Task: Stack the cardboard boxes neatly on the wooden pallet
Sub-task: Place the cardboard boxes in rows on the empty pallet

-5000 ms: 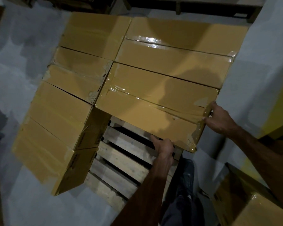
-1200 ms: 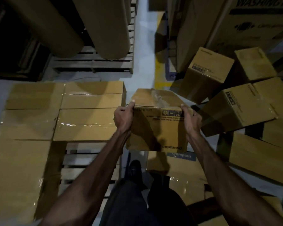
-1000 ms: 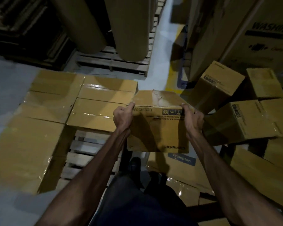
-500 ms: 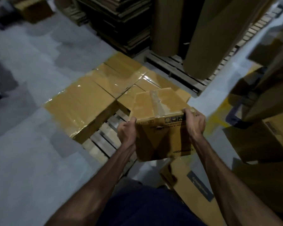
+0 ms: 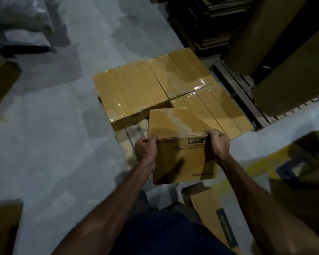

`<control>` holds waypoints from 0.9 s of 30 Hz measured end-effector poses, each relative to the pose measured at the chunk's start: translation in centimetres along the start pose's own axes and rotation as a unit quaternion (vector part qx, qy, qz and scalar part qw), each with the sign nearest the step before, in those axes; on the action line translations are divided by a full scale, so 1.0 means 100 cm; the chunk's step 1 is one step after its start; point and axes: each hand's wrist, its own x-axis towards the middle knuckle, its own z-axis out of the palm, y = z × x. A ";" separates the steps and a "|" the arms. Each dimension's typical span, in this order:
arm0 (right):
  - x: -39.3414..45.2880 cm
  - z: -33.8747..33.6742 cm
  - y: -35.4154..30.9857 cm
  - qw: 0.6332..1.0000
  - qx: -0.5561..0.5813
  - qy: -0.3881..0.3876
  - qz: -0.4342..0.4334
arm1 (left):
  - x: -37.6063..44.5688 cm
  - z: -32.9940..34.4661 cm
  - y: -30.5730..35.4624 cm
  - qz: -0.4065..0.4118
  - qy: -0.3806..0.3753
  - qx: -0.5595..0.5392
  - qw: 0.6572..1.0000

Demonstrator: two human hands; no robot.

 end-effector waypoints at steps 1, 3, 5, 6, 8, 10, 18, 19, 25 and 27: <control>-0.001 0.006 -0.002 1.000 -0.008 -0.008 -0.003 | 0.004 -0.003 -0.002 -0.008 -0.002 -0.001 1.000; 0.000 0.014 -0.007 0.999 -0.018 -0.034 -0.007 | 0.012 -0.008 -0.007 -0.018 -0.006 -0.011 1.000; 0.011 0.021 -0.007 0.998 -0.025 -0.056 -0.007 | 0.020 -0.008 -0.011 -0.024 -0.004 -0.023 0.999; 0.016 0.024 -0.007 0.997 -0.029 -0.066 -0.005 | 0.024 -0.007 -0.014 -0.030 -0.001 -0.024 0.999; 0.030 0.031 -0.005 0.995 -0.039 -0.090 -0.006 | 0.032 -0.004 -0.019 -0.044 0.006 -0.023 0.999; 0.049 0.038 0.002 0.992 -0.050 -0.114 0.000 | 0.043 0.004 -0.027 -0.057 0.016 -0.027 0.998; 0.150 0.076 0.075 0.988 -0.028 -0.151 0.005 | 0.102 0.071 -0.097 -0.078 0.041 -0.014 0.996; 0.162 0.080 0.090 0.988 -0.020 -0.152 0.005 | 0.111 0.080 -0.114 -0.079 0.047 -0.010 0.996; 0.231 0.084 0.180 0.993 -0.010 -0.119 0.024 | 0.147 0.143 -0.217 -0.103 0.017 0.005 0.994; 0.247 0.078 0.210 0.992 -0.018 -0.121 0.034 | 0.144 0.162 -0.249 -0.106 0.023 0.030 0.994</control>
